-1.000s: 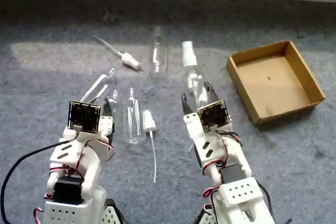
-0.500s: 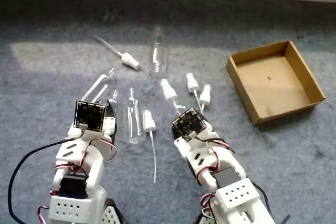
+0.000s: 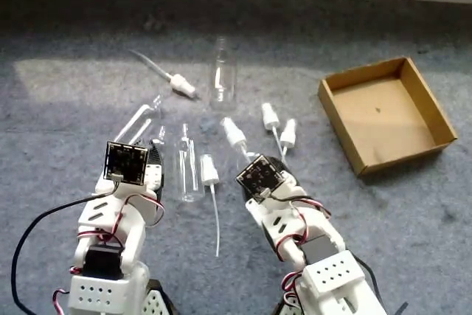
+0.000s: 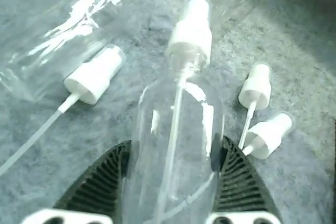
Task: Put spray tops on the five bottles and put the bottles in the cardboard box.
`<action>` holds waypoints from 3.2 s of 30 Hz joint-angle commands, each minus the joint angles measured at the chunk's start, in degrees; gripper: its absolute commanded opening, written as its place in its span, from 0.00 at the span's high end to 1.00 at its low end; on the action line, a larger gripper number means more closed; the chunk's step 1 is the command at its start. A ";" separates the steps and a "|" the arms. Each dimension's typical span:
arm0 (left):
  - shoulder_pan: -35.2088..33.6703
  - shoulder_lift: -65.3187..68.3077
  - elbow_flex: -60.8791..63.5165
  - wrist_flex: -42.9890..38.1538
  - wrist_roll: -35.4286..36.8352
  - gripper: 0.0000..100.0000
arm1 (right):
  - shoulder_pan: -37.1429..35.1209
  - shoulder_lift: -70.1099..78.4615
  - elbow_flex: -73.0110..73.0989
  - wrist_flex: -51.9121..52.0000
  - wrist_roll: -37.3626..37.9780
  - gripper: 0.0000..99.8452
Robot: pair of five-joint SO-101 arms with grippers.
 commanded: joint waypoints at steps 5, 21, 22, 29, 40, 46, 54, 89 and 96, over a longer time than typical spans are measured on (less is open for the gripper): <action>-0.57 -0.13 -0.31 -1.32 -0.35 1.00 | -0.57 -0.66 0.66 5.23 1.58 0.94; -0.48 -0.13 -0.31 -0.88 -0.35 1.00 | -0.92 -0.48 0.40 9.27 -1.14 0.94; -0.48 -0.13 -0.31 -0.88 -0.35 1.00 | -0.92 -0.48 0.57 9.27 -0.97 0.94; -0.48 -0.13 -0.31 -0.88 -0.35 1.00 | -4.62 -0.48 0.75 9.98 -0.97 0.93; -0.48 -0.13 -0.31 -0.88 -0.35 1.00 | -4.70 -0.48 0.75 14.90 -0.79 0.86; -0.48 -0.13 -0.31 -0.88 -0.35 1.00 | -4.70 -0.48 0.48 18.68 -0.79 0.82; -0.48 -0.13 -0.31 -0.88 -0.35 1.00 | -4.62 -0.57 0.40 20.62 2.02 0.82; -0.48 -0.13 -0.31 -0.88 -0.53 1.00 | -4.26 0.04 -28.00 44.88 4.84 0.72; -0.48 -0.13 -0.31 -0.88 -0.53 1.00 | -3.12 13.76 -43.21 51.30 0.00 0.72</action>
